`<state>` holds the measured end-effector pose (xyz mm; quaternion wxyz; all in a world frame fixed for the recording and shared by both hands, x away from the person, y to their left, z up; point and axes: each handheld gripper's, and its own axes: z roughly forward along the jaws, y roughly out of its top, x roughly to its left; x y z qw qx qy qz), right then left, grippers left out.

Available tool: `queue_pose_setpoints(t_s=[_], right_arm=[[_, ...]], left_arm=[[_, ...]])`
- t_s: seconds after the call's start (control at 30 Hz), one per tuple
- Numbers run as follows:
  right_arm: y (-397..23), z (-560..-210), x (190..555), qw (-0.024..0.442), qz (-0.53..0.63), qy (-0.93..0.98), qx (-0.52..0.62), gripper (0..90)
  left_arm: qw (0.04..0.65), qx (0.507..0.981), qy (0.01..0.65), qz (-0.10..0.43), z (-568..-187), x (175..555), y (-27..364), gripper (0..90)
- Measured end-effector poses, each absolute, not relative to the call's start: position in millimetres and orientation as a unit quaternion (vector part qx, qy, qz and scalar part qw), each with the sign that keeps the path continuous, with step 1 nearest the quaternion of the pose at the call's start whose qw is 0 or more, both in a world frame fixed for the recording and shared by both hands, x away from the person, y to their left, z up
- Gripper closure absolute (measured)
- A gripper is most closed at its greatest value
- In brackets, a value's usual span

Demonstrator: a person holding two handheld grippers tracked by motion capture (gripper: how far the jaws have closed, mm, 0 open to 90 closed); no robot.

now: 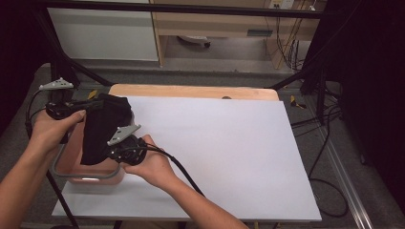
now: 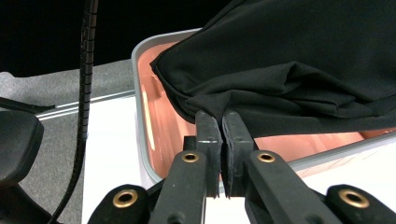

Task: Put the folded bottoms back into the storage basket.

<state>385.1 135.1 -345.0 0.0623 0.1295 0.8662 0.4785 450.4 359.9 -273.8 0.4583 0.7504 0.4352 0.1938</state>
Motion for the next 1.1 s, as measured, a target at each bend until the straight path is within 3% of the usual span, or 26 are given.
queue_pose_setpoints(t_s=[1.1], right_arm=[[146.0, -351.9, 382.9, 0.056, 0.474, 0.870, 0.126, 87.7]], left_arm=[[0.455, 0.748, 0.444, 0.193, -280.0, 448.9, 370.7, 79.1]])
